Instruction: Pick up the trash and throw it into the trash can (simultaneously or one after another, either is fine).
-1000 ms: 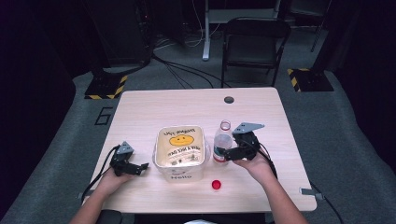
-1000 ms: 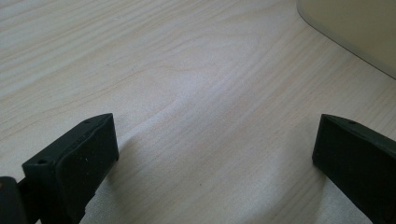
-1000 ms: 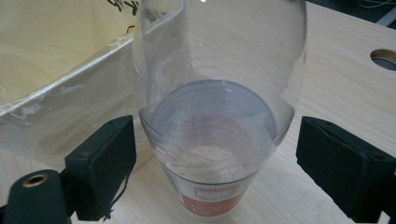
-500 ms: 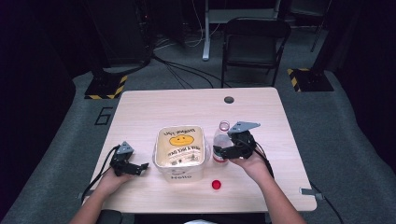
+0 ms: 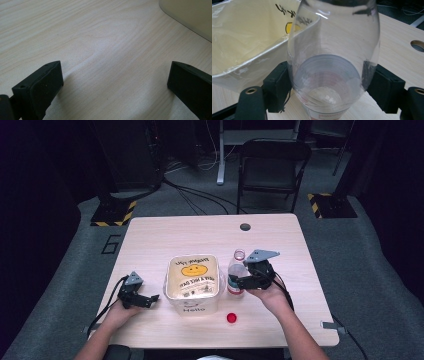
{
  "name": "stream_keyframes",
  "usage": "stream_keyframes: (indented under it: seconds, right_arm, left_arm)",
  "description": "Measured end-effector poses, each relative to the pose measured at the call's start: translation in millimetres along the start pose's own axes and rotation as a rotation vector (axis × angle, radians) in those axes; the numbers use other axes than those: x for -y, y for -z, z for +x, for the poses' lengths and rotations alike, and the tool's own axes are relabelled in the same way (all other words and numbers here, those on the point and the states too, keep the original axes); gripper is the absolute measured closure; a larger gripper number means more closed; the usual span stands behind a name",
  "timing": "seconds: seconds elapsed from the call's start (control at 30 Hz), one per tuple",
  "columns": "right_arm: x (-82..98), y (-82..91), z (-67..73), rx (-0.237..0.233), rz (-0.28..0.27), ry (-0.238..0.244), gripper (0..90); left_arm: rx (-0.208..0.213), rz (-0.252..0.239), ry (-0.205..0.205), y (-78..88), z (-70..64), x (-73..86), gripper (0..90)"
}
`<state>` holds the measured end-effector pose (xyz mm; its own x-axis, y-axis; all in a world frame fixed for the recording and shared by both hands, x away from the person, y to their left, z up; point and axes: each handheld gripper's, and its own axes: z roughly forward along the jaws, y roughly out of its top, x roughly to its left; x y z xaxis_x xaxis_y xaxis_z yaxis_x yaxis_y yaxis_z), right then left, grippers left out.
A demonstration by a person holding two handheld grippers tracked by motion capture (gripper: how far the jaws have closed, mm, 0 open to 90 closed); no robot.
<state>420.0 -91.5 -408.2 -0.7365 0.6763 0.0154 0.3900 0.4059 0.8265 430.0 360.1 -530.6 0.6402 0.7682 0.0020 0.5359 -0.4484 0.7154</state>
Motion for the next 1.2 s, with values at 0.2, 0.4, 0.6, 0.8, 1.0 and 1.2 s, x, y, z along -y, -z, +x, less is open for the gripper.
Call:
stream_keyframes:
  seconds: [0.2, 0.4, 0.6, 0.8, 1.0, 1.2]
  right_arm:
    - [-3.8, 5.9, 1.2, 0.002, -0.011, 0.014, 24.7]
    - [-6.6, 10.2, 1.6, 0.008, -0.01, 0.021, 24.6]
    - [-10.2, 15.2, 1.9, 0.008, -0.018, 0.026, 24.7]
    - [-12.8, 18.6, 2.4, 0.007, -0.018, 0.035, 24.6]
    - [-15.4, 23.6, 2.4, 0.007, -0.019, 0.037, 24.7]
    - [-19.5, 29.0, 4.4, 0.009, -0.018, 0.045, 24.7]
  left_arm:
    - [0.0, 0.0, 0.0, 0.0, 0.0, 0.0, 0.0]
    - [-0.001, -0.001, 0.0, -0.1, 0.0, 0.0, 0.0]
    - [0.0, 0.0, 0.0, 0.0, 0.0, 0.0, 0.0]
    - [0.0, 0.001, 0.0, 0.1, 0.0, 0.0, 0.0]
    - [-0.001, -0.001, 0.0, 0.0, -0.1, 0.0, 0.0]
    - [0.0, 0.001, -0.001, 0.1, 0.0, 0.0, 0.0]
